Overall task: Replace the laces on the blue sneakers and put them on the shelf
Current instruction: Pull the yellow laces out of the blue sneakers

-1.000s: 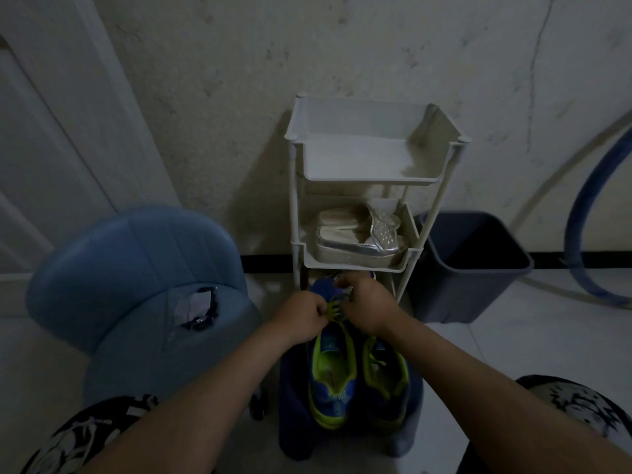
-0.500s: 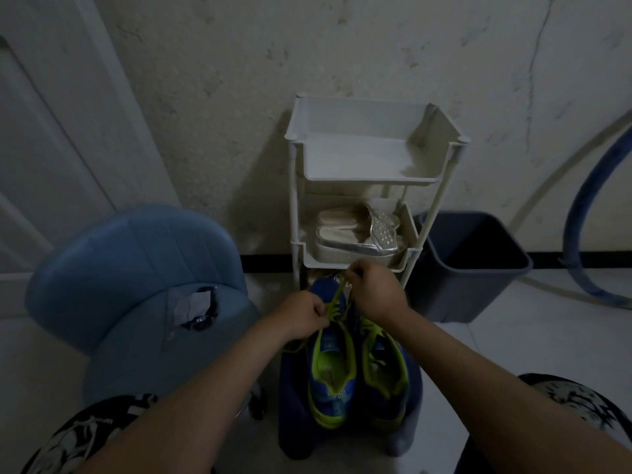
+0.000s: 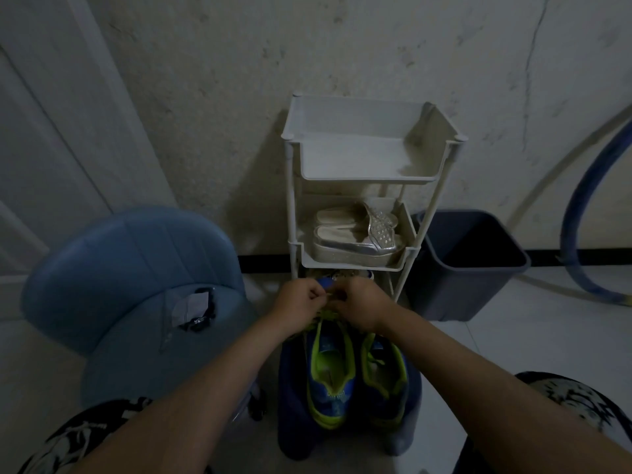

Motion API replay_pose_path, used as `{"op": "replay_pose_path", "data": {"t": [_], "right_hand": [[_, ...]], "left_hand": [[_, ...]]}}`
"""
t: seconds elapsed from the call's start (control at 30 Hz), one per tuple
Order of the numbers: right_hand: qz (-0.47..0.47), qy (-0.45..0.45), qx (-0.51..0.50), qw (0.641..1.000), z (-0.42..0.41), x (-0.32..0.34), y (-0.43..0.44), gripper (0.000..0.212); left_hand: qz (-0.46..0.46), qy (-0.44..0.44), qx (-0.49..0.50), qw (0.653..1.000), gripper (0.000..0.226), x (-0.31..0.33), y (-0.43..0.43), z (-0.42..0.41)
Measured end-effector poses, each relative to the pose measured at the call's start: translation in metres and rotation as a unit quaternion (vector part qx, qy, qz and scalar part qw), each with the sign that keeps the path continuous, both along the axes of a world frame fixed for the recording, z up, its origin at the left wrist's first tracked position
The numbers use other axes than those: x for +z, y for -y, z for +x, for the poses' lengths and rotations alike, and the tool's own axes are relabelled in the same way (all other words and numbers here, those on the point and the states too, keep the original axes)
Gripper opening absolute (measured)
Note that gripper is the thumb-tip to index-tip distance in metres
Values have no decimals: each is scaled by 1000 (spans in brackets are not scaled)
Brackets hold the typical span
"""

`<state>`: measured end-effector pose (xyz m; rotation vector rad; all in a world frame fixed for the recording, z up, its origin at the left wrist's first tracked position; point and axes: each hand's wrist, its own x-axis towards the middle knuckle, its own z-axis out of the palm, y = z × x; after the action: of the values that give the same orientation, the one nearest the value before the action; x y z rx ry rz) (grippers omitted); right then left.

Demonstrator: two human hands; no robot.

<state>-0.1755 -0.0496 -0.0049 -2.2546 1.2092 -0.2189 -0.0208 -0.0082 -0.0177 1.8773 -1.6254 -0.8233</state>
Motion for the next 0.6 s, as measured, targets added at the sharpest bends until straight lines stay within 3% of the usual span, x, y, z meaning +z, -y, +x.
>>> {"op": "replay_pose_path", "data": {"t": [0.13, 0.33, 0.47, 0.6], "right_hand": [[-6, 11, -61, 998, -5, -3, 8, 15], [-20, 147, -179, 973, -7, 4, 6, 22], [113, 242, -189, 945, 0, 8, 1, 19], [222, 322, -184, 902, 4, 14, -5, 23]], "left_hand": [[46, -29, -27, 998, 4, -1, 0, 3], [70, 47, -74, 994, 7, -5, -4, 1], [50, 70, -74, 994, 11, -2, -3, 2], [16, 11, -36, 999, 10, -2, -1, 3]]}}
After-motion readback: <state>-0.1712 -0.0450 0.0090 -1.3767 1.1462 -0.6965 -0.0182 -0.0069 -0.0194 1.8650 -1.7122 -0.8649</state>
